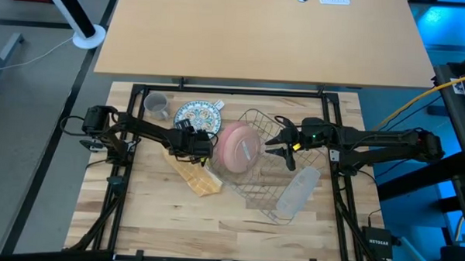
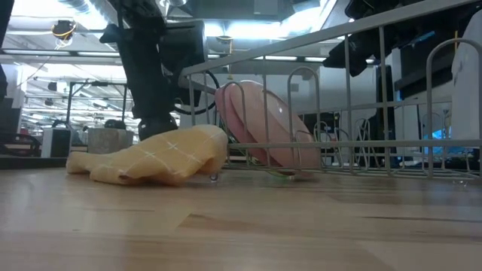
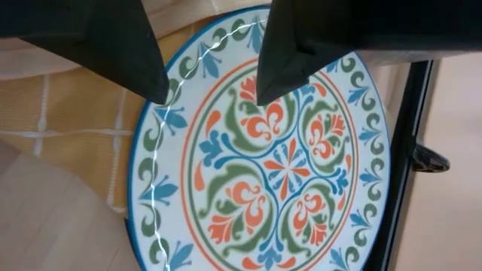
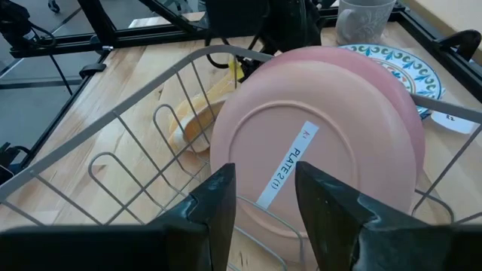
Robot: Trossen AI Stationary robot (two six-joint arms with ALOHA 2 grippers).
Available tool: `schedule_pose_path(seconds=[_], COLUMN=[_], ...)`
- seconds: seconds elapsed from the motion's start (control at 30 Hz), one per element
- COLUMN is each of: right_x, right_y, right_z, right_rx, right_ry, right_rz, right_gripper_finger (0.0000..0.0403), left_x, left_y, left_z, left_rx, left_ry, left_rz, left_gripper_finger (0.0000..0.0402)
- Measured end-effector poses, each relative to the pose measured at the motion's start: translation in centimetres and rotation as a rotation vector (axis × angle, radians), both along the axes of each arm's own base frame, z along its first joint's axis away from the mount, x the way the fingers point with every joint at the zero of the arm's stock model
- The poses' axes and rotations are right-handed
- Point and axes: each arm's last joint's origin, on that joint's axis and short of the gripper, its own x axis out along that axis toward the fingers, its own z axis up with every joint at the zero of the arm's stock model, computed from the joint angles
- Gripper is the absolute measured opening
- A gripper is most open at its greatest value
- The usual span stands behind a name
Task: Sort dishes
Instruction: Put the orange patterned white plate into the dish rack
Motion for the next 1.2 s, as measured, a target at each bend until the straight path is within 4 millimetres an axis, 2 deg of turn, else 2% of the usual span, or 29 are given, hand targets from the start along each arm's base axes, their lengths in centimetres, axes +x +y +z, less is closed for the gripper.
schedule_pose_path(seconds=[0.2, 0.5, 0.77, 1.2], right_x=[-0.1, -0.1, -0.1, -0.1], right_y=[0.0, 0.0, 0.0, 0.0], right_z=[-0.1, -0.1, -0.1, -0.2], right_rx=[0.002, 0.002, 0.002, 0.002], right_ry=[0.016, 0.014, 0.014, 0.021], right_rz=[-0.001, -0.001, -0.001, -0.001], right_gripper_finger=[0.0143, 0.0143, 0.0143, 0.0143], left_x=[0.0, 0.7, 1.5, 1.6], left_y=[-0.2, -0.6, -0.7, -1.0], left_z=[0.0, 0.8, 1.8, 1.7], left_rx=[0.000, -0.021, -0.022, -0.074], left_ry=[0.002, -0.028, -0.070, -0.076], left_rz=[-0.006, -0.021, -0.026, -0.033], left_gripper_finger=[0.0213, 0.0191, 0.0187, 0.0186])
